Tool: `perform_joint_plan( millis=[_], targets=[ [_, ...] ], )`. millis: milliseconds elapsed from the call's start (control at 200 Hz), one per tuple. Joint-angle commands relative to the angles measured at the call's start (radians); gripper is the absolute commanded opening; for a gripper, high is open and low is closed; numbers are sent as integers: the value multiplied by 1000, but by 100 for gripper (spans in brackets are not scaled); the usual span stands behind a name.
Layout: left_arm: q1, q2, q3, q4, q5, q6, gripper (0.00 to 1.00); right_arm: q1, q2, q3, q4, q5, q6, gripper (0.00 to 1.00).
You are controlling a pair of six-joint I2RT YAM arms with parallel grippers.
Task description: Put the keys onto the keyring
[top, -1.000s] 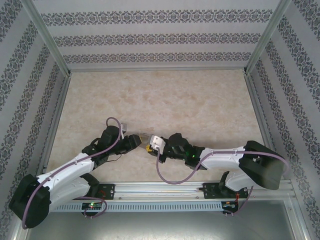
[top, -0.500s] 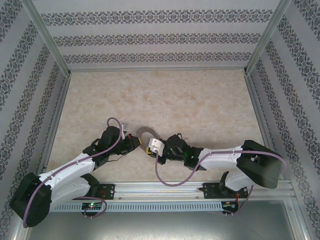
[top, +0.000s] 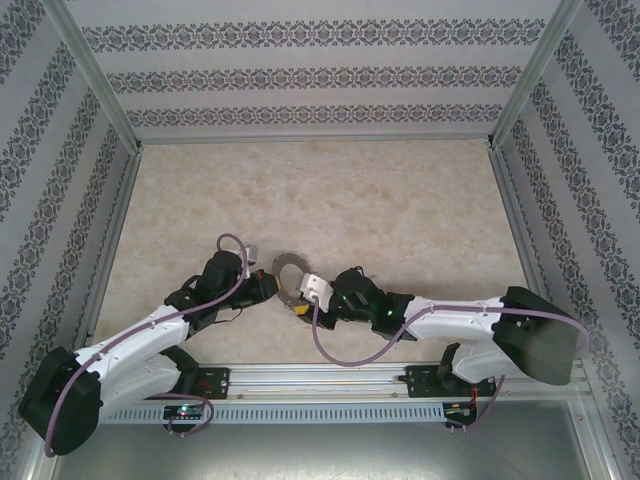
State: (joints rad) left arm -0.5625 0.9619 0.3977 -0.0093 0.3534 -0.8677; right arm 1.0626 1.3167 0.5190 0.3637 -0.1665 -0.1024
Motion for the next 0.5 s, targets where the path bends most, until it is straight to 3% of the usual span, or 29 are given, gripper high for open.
perform_joint_plan(
  millis=[0,145,495],
  targets=[
    [3,-23,59,-72,-28,128,0,-6,-49,91,-187,-75,91,39],
    [-9,-23,91,-116,-45,174,0,-11,-2,221,-375,-101,102,40],
    [-25,-29,117,-154,-68,204,0,-18,198,372,-510,-135,92,33]
  ],
)
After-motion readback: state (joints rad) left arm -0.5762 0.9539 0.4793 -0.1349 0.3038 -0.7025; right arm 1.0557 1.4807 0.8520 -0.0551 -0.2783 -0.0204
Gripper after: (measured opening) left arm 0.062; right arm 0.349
